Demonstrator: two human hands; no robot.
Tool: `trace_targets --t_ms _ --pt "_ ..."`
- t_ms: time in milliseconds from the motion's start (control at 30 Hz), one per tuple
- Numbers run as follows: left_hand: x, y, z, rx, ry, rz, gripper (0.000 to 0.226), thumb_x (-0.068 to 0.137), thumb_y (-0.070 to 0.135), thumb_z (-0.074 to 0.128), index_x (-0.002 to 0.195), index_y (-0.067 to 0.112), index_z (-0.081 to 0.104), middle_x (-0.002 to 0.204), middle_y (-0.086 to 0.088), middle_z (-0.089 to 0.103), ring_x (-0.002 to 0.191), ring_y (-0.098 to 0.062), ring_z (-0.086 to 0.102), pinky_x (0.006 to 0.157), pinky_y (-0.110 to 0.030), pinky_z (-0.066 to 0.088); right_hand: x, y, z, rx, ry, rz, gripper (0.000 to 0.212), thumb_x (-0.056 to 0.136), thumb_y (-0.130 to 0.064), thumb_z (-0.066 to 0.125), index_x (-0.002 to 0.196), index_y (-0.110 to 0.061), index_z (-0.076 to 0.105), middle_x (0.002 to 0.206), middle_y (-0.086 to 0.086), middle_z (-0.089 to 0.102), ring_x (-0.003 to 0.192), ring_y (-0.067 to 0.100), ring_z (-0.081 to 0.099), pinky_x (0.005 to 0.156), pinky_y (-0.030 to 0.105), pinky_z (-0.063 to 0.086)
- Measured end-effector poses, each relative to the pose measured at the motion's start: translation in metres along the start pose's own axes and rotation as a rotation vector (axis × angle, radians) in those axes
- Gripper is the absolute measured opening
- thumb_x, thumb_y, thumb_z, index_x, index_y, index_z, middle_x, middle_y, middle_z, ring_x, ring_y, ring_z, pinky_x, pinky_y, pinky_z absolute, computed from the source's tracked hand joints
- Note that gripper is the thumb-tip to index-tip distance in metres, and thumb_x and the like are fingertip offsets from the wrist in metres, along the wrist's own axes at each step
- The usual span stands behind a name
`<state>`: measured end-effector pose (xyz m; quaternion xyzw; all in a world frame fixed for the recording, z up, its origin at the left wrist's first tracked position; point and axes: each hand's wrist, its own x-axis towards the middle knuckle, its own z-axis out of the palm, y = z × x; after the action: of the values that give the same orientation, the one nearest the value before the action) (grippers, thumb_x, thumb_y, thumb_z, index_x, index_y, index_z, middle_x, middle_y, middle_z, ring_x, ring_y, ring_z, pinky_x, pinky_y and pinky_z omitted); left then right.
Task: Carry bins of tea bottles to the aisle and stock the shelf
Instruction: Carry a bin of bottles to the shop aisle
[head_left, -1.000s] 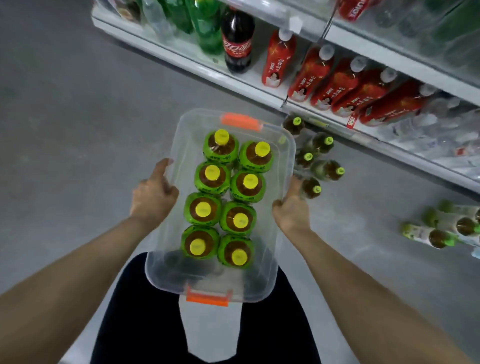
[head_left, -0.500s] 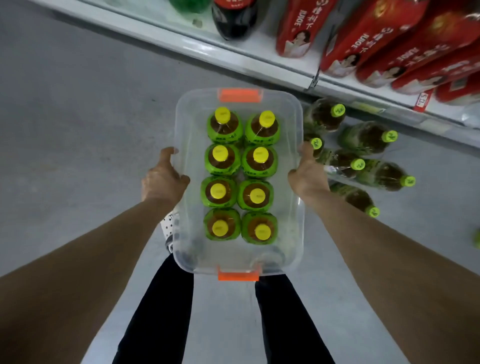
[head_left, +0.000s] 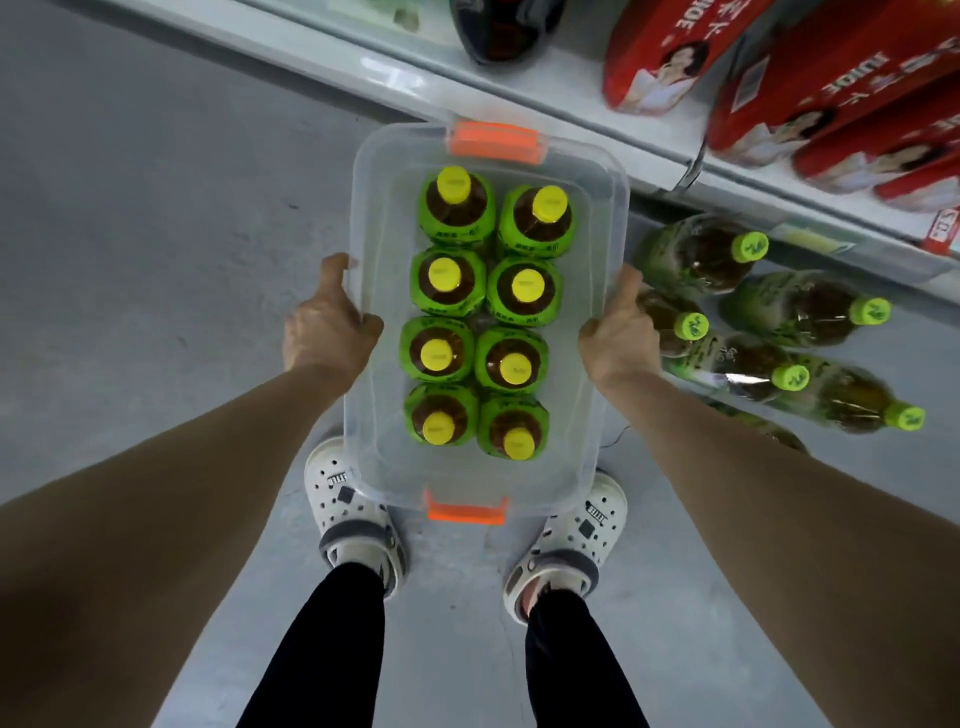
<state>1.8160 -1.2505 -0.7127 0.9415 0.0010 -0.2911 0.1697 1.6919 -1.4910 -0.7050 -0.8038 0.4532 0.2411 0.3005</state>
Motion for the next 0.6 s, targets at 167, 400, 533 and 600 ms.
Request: trace_targets --t_ms 167,400,533,600 --pt "-0.002 0.002 -0.007 -0.042 -0.081 -0.023 0.065 0.089 0.014 0.061 0.146 0.03 0.033 0.081 -0.001 0.062 0.085 -0.03 0.059 0.076 -0.037 0.047 0.0 -0.002 -0.008 -0.016 -0.051 0.039 0.041 0.098 -0.008 0.046 0.133 -0.014 0.025 0.092 0.013 0.05 0.083 0.032 0.049 0.076 0.041 0.042" --pt "-0.013 0.019 -0.035 0.209 -0.301 -0.027 0.049 0.095 0.011 0.052 0.143 0.015 0.038 0.123 -0.016 0.064 0.113 -0.04 0.058 0.088 -0.041 0.046 -0.015 -0.005 -0.049 -0.211 -0.193 -0.02 0.046 0.094 0.002 0.046 0.137 -0.011 0.043 0.124 0.016 0.062 0.112 0.037 0.061 0.087 0.04 0.052" --pt "-0.041 0.035 -0.073 0.348 -0.376 0.093 0.05 0.097 0.018 0.054 0.146 0.019 0.045 0.136 -0.01 0.059 0.127 -0.03 0.052 0.105 -0.037 0.041 -0.059 -0.001 -0.094 -0.287 -0.166 -0.149 0.055 0.09 0.0 0.049 0.14 -0.02 0.044 0.131 0.016 0.056 0.115 0.037 0.058 0.092 0.041 0.048" --pt "-0.061 0.051 -0.097 0.419 -0.38 0.186 0.048 0.097 0.02 0.054 0.145 0.021 0.046 0.134 -0.01 0.059 0.125 -0.03 0.053 0.105 -0.039 0.042 -0.084 -0.002 -0.12 -0.361 -0.152 -0.214 0.056 0.091 -0.002 0.051 0.144 -0.019 0.039 0.137 0.016 0.051 0.117 0.039 0.057 0.094 0.042 0.048"
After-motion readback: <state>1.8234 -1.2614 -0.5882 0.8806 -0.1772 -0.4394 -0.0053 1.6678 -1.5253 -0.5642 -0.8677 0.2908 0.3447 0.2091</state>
